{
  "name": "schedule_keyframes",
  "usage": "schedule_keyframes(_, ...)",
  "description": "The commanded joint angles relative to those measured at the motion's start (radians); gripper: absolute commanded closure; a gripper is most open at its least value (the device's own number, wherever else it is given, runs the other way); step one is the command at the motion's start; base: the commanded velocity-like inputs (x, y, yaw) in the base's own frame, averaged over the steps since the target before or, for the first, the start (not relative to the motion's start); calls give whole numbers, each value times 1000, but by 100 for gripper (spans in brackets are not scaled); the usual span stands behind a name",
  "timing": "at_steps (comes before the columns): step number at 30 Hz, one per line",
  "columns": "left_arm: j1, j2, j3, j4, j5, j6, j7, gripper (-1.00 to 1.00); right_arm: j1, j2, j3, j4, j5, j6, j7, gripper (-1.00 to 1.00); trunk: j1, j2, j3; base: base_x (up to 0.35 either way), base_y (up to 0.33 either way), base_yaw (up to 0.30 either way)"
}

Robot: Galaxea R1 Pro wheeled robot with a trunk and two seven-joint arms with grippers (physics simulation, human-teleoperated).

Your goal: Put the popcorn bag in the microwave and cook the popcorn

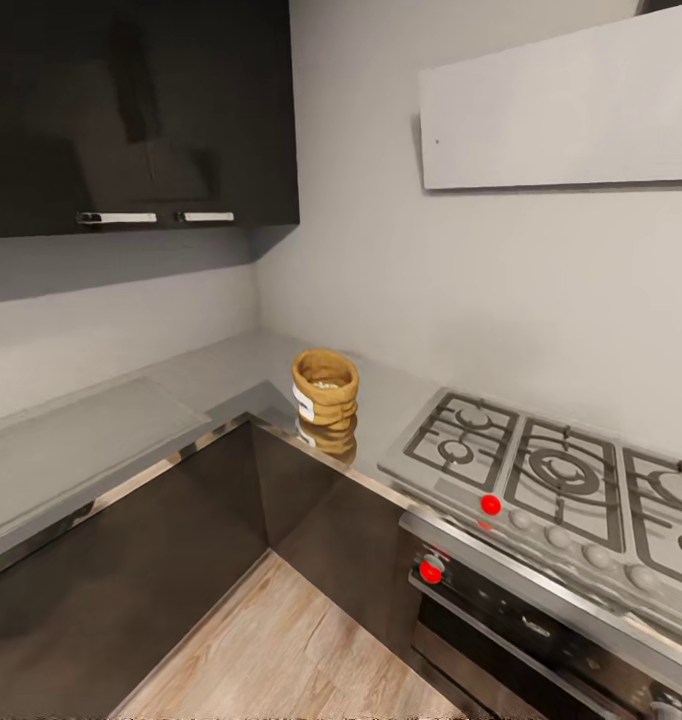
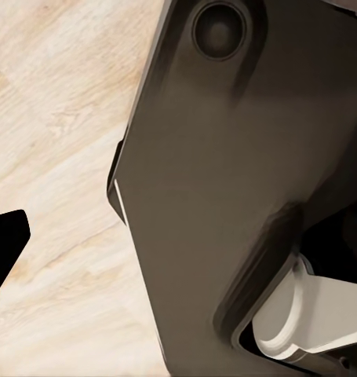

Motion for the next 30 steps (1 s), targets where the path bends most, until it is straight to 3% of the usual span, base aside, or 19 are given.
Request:
schedule_keyframes(1,0,0,1,-1,4,-1,3,-100,-1,0,-8,2,9,0,2,-100,0,-1,-3,0,0,0)
schedule_keyframes(30,0,0,1,-1,4,-1,3,-100,-1,1,-8,2,10,0,2,-100,0,-1,-50,0,0,0)
